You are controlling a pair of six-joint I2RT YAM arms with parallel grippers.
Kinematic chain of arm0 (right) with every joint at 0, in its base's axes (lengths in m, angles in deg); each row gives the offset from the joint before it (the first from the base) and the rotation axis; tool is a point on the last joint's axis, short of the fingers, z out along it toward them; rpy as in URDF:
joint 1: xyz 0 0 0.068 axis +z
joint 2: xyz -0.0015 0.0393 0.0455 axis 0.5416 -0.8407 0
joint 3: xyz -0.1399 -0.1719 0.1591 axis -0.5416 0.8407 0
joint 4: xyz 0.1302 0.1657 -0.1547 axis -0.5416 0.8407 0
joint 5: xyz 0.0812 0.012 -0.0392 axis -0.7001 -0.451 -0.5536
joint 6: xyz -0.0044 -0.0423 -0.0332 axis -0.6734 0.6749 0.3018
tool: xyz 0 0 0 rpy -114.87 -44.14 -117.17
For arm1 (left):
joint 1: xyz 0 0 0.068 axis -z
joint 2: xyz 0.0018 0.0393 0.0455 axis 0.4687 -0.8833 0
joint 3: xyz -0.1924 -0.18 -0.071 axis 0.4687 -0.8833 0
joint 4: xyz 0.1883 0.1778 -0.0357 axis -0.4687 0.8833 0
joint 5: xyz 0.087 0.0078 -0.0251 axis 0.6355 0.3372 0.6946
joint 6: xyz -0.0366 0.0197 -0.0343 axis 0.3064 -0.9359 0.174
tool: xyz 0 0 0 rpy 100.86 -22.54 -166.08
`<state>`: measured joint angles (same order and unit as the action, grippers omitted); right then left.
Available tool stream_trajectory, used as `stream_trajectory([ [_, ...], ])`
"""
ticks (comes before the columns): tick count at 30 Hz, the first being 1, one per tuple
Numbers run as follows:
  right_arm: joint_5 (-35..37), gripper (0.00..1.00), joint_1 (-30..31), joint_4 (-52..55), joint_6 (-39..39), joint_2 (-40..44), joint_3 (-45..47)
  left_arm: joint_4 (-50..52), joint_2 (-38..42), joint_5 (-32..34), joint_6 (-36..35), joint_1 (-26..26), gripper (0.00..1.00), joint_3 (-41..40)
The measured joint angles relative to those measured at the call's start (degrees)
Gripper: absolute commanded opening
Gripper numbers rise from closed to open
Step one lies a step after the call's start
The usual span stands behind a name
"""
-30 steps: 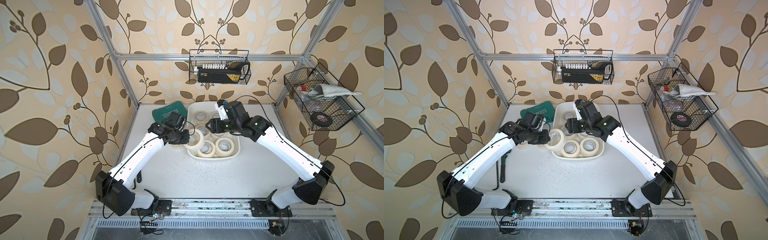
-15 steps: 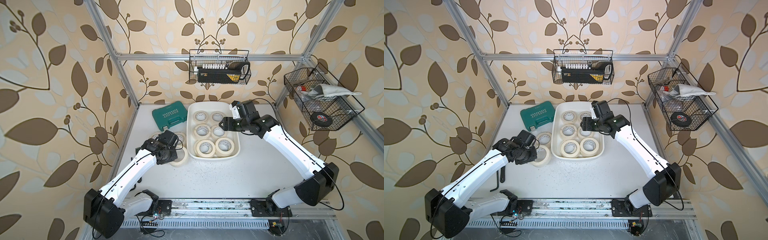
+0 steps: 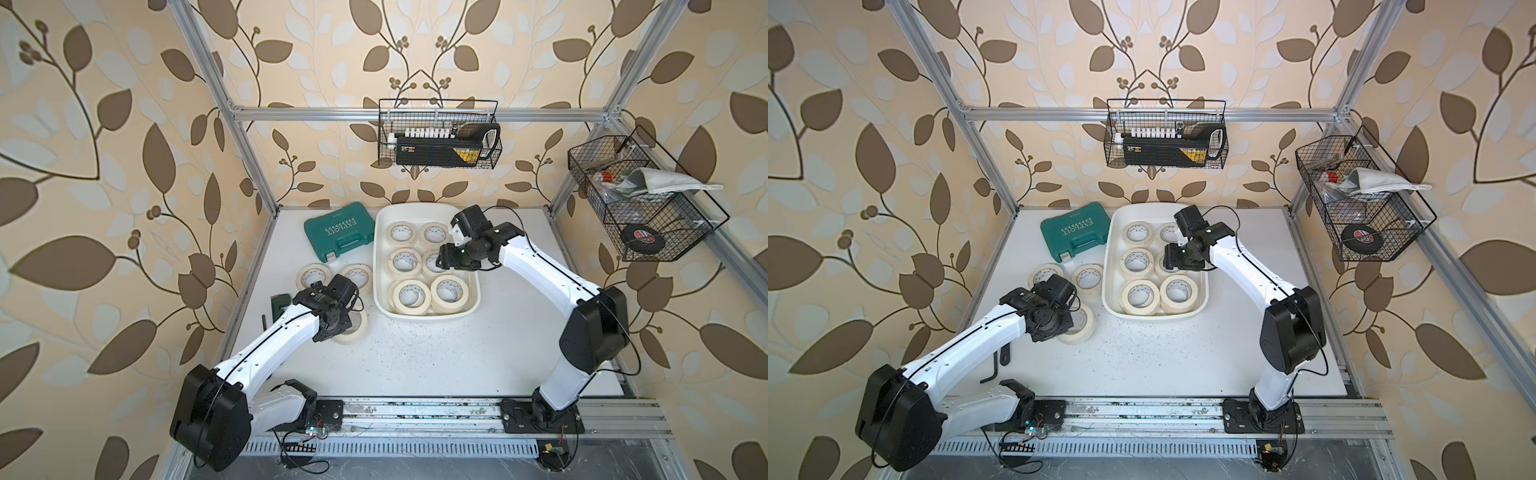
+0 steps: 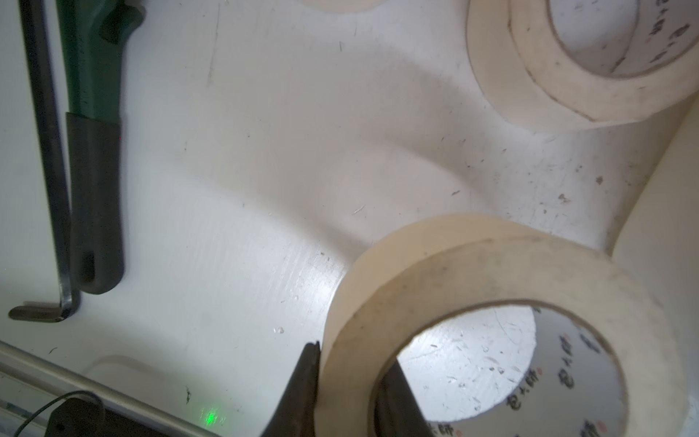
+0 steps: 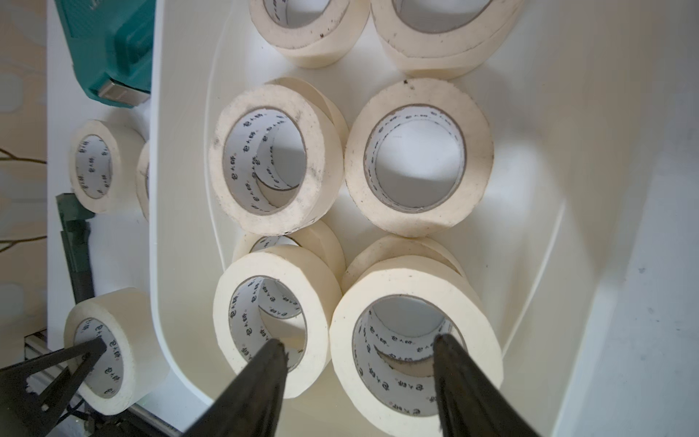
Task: Take out the art tape in the storage box
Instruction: Place the art tape at the center of the board.
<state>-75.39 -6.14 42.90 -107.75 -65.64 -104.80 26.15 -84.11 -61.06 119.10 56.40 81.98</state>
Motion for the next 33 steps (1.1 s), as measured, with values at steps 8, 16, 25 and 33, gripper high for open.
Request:
stream_trajectory([
  [8,0.28,0.64,1.73,0.57,-0.15,-6.47,-5.60,-5.68,-5.18,-0.02,-0.17,-0.87,0.07,-0.72],
  [16,2.14,0.64,1.84,1.25,-0.81,-12.48,-11.76,-11.26,-8.66,-0.55,-1.01,-2.27,0.08,-2.32],
  [25,1.66,0.65,2.49,1.81,-1.25,-16.70,-16.41,-14.64,-12.41,-1.64,-1.95,-2.27,0.12,-2.56],
  [33,0.79,0.65,2.64,1.92,-1.25,-20.57,-19.69,-15.19,-12.87,-1.66,-3.26,-2.27,0.42,-2.38],
])
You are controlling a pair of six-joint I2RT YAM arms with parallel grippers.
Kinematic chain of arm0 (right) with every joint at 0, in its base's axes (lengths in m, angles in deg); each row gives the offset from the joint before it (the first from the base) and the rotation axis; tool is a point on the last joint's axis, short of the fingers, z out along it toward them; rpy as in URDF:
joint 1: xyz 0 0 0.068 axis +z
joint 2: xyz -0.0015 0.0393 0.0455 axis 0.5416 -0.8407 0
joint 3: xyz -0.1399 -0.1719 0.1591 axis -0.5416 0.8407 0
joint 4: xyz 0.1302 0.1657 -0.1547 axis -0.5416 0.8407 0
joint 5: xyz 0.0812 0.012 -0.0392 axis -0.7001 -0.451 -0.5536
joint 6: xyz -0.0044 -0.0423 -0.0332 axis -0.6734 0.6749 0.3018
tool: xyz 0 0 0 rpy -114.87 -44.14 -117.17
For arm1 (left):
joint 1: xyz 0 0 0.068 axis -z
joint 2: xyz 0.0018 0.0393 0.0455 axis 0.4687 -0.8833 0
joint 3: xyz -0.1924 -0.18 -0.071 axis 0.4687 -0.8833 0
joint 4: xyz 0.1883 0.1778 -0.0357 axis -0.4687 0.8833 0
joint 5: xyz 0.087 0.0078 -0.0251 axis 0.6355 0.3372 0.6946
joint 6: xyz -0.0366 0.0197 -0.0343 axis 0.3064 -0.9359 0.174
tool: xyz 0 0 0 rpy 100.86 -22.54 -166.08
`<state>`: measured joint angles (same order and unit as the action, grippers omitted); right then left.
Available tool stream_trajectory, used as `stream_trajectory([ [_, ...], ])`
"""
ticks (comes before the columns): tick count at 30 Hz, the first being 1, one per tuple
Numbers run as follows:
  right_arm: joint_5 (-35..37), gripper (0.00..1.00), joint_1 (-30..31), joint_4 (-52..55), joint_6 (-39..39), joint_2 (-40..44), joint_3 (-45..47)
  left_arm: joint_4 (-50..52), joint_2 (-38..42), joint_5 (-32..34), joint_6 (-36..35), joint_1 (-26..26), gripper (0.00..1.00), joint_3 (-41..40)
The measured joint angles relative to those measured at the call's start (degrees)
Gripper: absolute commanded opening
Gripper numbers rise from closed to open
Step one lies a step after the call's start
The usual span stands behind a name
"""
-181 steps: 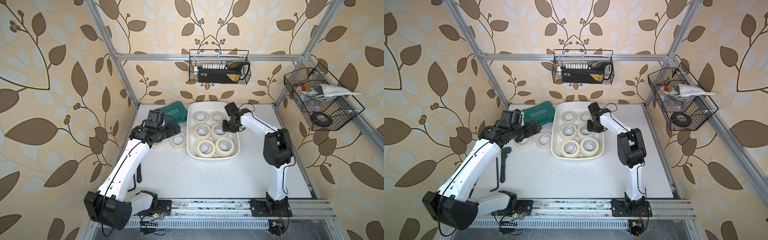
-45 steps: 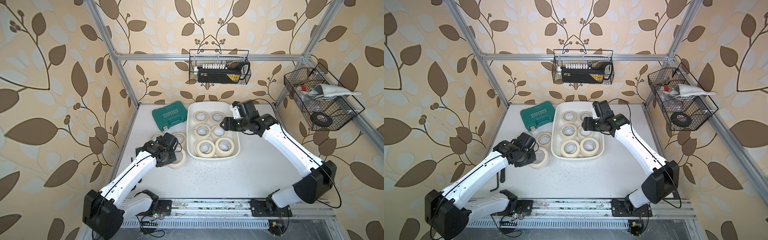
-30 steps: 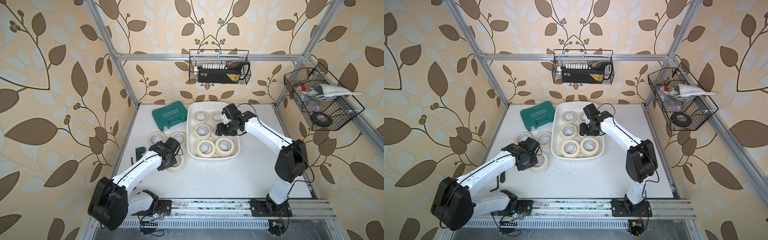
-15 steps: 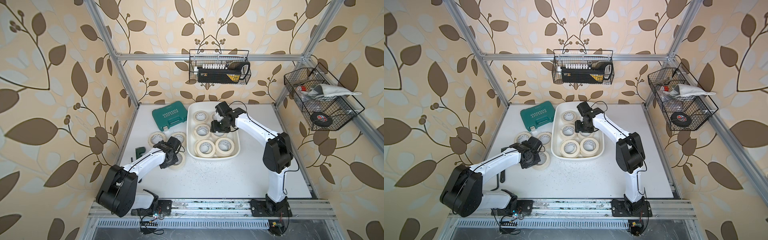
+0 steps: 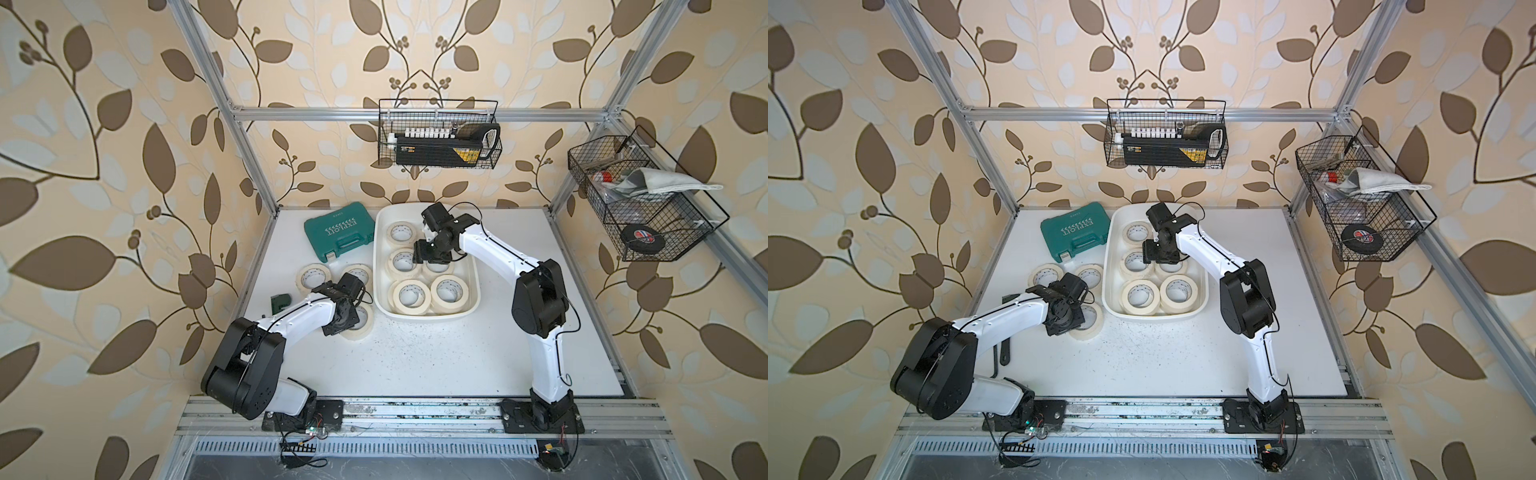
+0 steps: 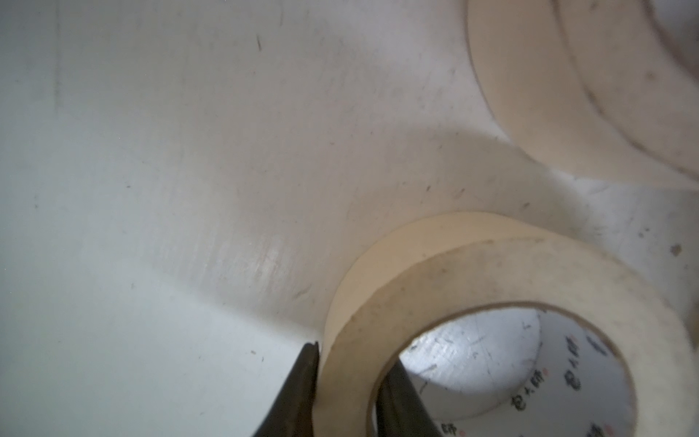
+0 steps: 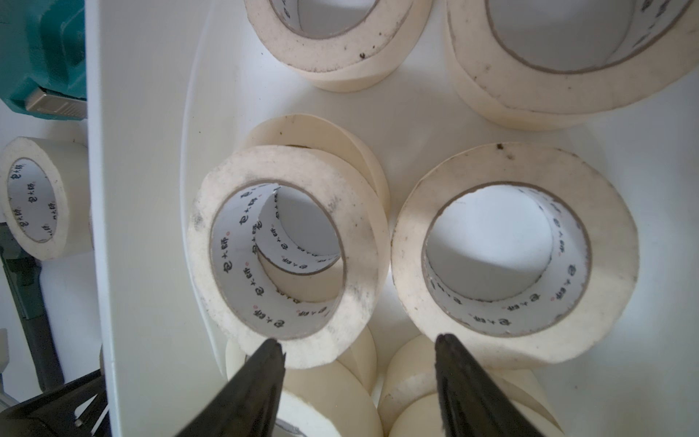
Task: Take out the art tape in the storage box
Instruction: Place the art tape at the center of the board, then pick up the art tape from the storage box.
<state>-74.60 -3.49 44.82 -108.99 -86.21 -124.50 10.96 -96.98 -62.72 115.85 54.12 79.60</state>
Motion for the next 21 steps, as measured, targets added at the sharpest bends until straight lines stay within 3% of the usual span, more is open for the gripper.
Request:
stream_trajectory([
  [8,0.02,0.65,0.07,0.81,0.02,-3.45,-4.33,3.39,1.97,0.11,-1.53,0.00,0.62,3.17],
  [15,0.04,0.63,0.22,1.53,0.02,-6.49,-7.06,9.49,12.31,0.68,-3.28,0.00,0.70,8.35],
  [21,0.07,0.48,0.17,2.05,0.09,-9.33,-9.46,14.51,16.17,0.33,-5.88,0.00,0.73,13.77],
])
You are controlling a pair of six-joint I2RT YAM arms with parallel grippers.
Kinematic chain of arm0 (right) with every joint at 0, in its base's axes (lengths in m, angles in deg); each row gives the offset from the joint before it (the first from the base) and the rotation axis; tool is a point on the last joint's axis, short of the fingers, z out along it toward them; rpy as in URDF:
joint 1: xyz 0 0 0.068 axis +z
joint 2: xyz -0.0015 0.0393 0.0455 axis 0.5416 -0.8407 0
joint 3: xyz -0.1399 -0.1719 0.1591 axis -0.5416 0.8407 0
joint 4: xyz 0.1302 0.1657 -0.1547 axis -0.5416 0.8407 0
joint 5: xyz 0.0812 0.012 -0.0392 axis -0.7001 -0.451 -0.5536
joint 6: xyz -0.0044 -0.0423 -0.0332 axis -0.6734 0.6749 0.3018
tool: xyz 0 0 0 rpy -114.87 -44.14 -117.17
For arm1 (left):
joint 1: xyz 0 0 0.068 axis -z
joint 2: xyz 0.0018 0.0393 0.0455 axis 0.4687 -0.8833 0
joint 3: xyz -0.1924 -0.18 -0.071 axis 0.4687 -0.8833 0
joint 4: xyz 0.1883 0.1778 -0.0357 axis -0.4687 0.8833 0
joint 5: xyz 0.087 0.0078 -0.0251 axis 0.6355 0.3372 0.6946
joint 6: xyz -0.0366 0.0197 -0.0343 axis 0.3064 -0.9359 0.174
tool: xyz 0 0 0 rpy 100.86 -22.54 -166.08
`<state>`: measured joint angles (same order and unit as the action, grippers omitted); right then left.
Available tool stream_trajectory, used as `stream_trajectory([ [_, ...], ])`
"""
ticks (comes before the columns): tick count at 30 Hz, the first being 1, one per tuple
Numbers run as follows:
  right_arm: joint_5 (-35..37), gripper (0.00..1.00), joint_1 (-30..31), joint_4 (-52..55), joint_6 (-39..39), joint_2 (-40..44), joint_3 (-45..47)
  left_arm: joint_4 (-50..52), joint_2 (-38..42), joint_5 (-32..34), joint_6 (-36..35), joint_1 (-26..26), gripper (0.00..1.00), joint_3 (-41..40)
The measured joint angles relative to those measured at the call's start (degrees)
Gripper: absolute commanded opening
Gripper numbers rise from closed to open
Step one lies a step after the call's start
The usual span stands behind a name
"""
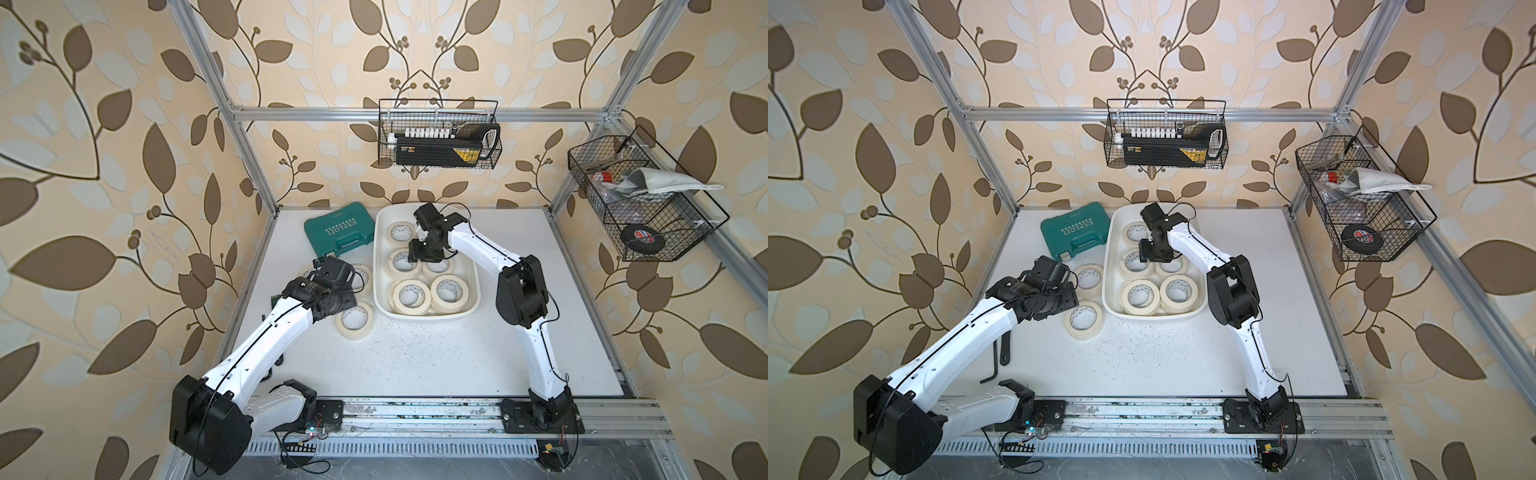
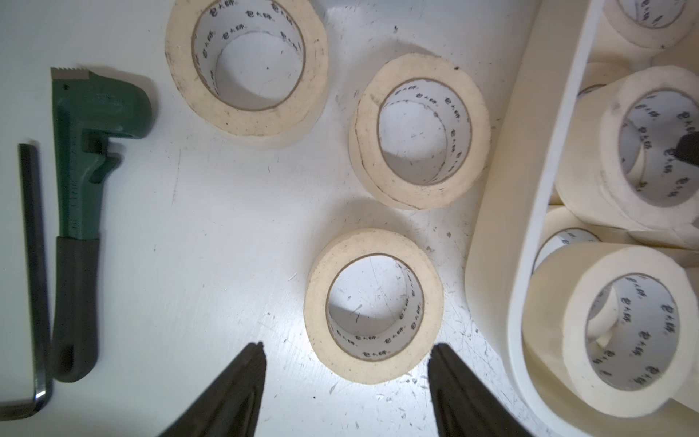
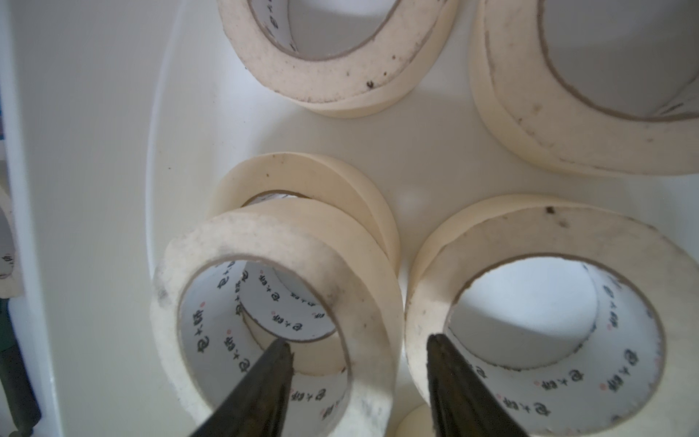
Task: Take out the art tape in the storage box
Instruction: Pick up the art tape from the storage box.
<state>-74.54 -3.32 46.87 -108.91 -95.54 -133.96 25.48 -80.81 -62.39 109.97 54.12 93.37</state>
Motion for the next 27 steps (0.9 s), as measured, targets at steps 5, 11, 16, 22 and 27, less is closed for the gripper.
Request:
stream_trajectory([
  [5,0.00,0.31,-0.28,0.37,0.44,-1.16,-0.28,2.64,-0.02,-0.26,-2.16,0.00,0.73,3.10],
  [11,0.09,0.15,-0.79,1.25,0.87,-1.31,-0.44,4.02,-1.68,-0.76,-4.26,0.00,0.75,5.31],
  [16,0.81,0.06,-0.92,1.81,1.07,-0.83,-0.46,4.46,-4.39,-2.54,-6.62,0.00,0.76,8.87],
  [22,4.11,0.03,-0.59,3.89,1.49,4.02,1.05,4.22,-4.66,-6.58,-10.12,0.00,0.81,12.76],
  [27,7.91,0.02,1.46,5.16,1.92,11.74,4.72,4.26,-4.90,-9.79,-12.63,0.00,0.85,16.09],
])
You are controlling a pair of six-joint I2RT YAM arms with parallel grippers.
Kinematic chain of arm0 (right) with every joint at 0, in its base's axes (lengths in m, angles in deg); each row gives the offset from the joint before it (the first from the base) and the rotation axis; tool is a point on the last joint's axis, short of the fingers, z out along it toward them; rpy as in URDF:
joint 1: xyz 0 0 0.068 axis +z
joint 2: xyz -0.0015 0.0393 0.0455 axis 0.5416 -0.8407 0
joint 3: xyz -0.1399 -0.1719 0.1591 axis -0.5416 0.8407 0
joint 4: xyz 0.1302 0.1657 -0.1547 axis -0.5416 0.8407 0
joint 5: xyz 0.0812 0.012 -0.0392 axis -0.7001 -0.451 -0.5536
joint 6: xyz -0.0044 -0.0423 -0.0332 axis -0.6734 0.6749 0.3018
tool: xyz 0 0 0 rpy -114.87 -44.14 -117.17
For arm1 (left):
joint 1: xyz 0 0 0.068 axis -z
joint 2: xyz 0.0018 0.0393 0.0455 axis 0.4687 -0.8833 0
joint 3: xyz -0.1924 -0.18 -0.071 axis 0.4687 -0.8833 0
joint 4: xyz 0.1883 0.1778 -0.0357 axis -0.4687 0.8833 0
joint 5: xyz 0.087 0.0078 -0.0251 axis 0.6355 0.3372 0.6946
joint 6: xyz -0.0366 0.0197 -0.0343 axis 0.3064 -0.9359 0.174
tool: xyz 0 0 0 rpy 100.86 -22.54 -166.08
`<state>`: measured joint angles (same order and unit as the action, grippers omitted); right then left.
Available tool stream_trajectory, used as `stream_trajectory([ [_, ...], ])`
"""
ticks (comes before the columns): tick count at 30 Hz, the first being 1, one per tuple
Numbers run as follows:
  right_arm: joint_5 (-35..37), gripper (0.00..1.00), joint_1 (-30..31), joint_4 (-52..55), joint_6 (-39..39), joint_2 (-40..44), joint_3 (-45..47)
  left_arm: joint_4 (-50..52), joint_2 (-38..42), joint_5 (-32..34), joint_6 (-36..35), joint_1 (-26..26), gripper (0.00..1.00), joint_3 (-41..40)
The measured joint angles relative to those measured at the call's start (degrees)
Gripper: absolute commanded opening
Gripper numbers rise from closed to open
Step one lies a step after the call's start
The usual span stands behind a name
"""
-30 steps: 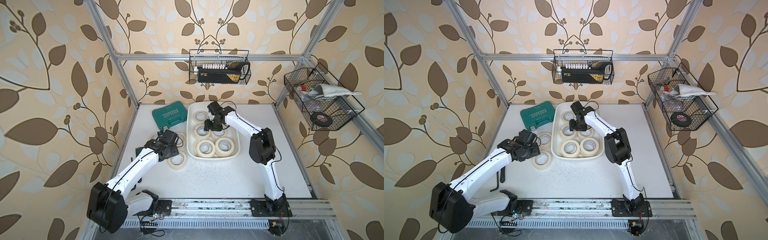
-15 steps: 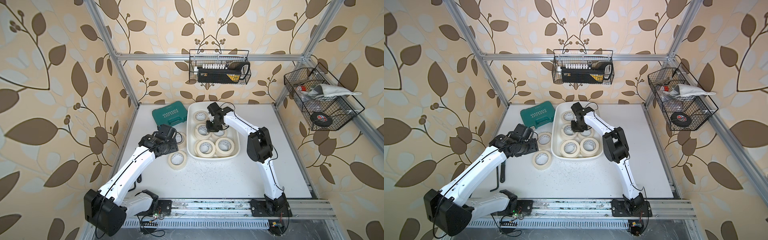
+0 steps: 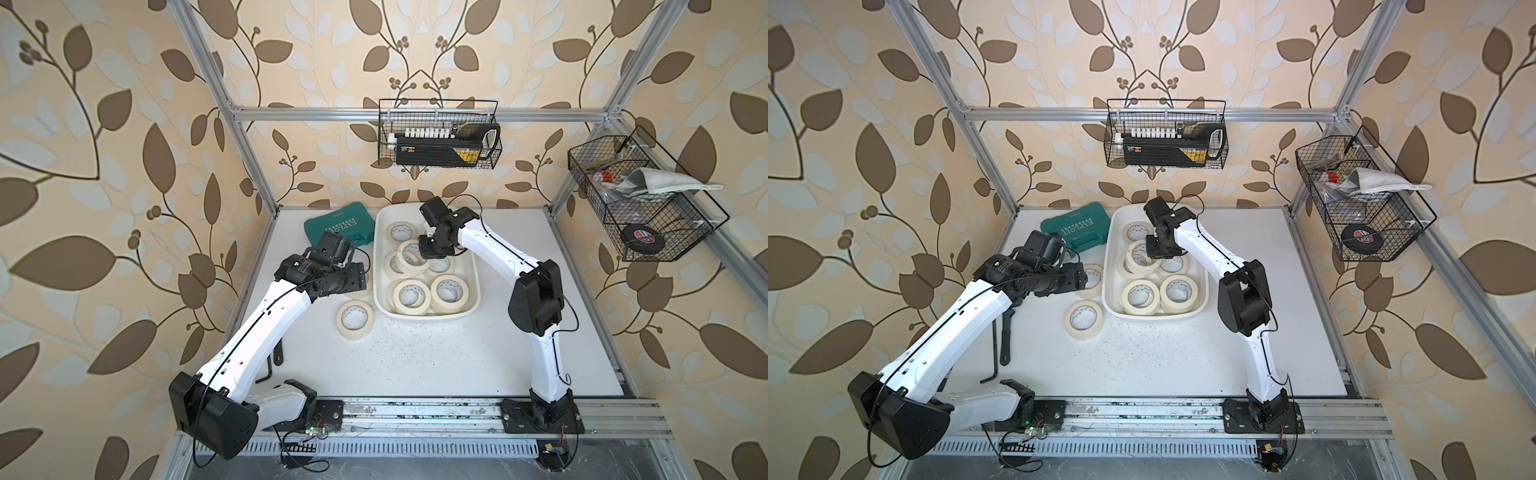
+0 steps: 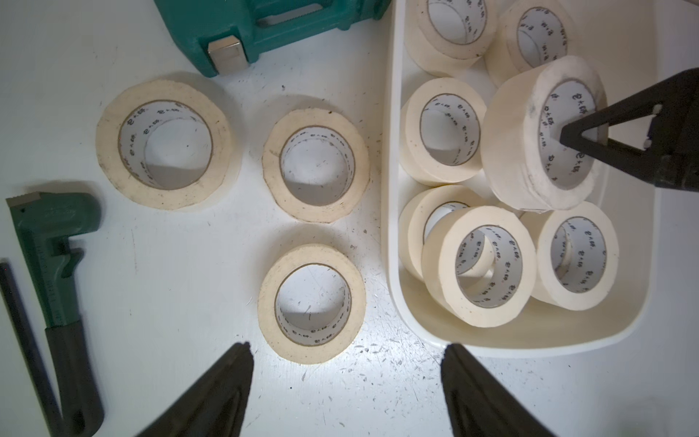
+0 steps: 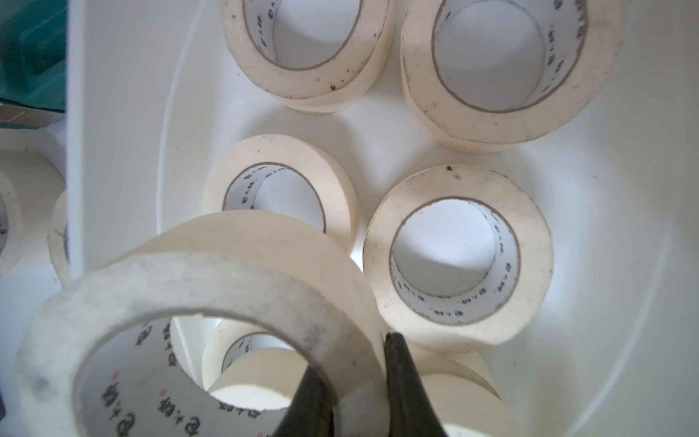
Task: Take out the art tape in the storage box
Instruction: Pick up the art tape from the storage box.
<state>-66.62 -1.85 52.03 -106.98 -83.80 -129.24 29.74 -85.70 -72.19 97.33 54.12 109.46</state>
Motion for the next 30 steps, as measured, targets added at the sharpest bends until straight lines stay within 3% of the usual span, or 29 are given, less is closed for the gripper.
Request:
stream_trajectory([
  [6,4.55,0.02,4.35,1.84,-0.44,6.45,3.91,0.04,-0.09,-4.94,-1.88,0.00,0.92,1.92],
  [19,11.34,0.01,14.80,5.27,-6.51,11.91,9.20,-0.09,-3.96,-16.15,-3.65,0.11,0.92,3.63],
  [30,14.01,0.03,18.56,6.60,-13.09,17.64,13.92,-3.61,-8.15,-19.45,-3.98,2.80,0.88,3.76],
])
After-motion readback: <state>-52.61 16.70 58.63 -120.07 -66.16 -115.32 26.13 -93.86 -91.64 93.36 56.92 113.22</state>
